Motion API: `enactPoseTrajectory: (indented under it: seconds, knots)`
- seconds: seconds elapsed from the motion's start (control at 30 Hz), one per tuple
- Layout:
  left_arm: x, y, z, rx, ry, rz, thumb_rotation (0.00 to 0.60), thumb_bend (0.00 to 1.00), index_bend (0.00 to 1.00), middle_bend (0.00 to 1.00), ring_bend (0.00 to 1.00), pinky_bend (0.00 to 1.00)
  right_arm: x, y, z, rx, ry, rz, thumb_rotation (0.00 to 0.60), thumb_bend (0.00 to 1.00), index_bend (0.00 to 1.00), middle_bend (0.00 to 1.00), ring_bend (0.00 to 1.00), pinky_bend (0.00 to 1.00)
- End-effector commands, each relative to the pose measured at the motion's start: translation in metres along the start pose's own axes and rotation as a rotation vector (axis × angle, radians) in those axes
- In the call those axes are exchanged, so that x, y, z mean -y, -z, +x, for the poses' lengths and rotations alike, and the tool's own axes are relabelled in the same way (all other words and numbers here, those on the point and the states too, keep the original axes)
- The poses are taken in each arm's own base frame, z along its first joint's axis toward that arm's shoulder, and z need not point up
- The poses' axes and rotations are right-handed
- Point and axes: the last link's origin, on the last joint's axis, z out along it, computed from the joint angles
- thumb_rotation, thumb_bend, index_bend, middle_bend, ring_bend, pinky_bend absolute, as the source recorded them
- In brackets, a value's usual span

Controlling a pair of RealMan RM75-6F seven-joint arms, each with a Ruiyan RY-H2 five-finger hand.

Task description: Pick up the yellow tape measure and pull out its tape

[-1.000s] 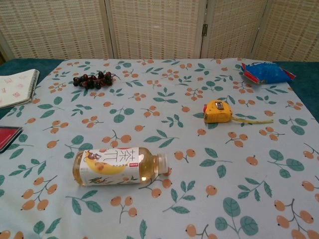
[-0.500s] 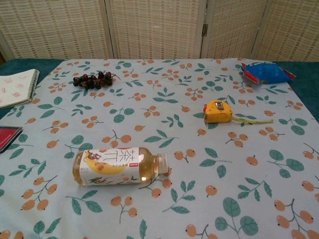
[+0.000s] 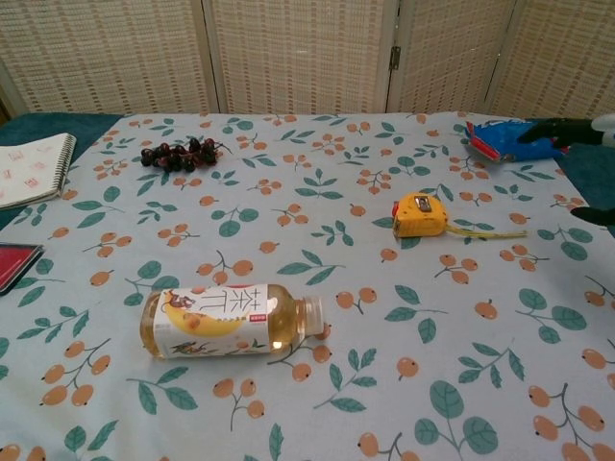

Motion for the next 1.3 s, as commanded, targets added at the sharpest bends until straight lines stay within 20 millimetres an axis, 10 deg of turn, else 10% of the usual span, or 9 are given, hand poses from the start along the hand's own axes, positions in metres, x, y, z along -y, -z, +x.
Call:
enactPoseTrajectory:
  seconds: [0.03, 0.47, 0.97, 1.3]
  knots:
    - [0.001, 0.0, 0.001, 0.0, 0.0, 0.006, 0.6, 0.13, 0.06, 0.0, 0.02, 0.0, 0.018, -0.039, -0.003, 0.048, 0.01, 0.019, 0.6, 0.43, 0.0, 0.02, 0.09, 0.02]
    - [0.005, 0.0, 0.0, 0.012, -0.002, 0.022, 0.6, 0.13, 0.06, 0.0, 0.02, 0.0, 0.047, -0.107, -0.025, 0.135, 0.082, 0.011, 0.6, 0.43, 0.0, 0.03, 0.09, 0.02]
    - [0.008, -0.002, -0.002, 0.023, 0.0, 0.036, 0.6, 0.13, 0.06, 0.0, 0.02, 0.0, 0.066, -0.14, -0.039, 0.161, 0.119, 0.014, 0.6, 0.43, 0.02, 0.12, 0.14, 0.03]
    - [0.007, -0.004, -0.003, 0.017, 0.015, 0.029, 0.6, 0.13, 0.05, 0.0, 0.01, 0.0, 0.074, -0.151, -0.041, 0.121, 0.099, 0.004, 0.6, 0.43, 0.27, 0.33, 0.25, 0.08]
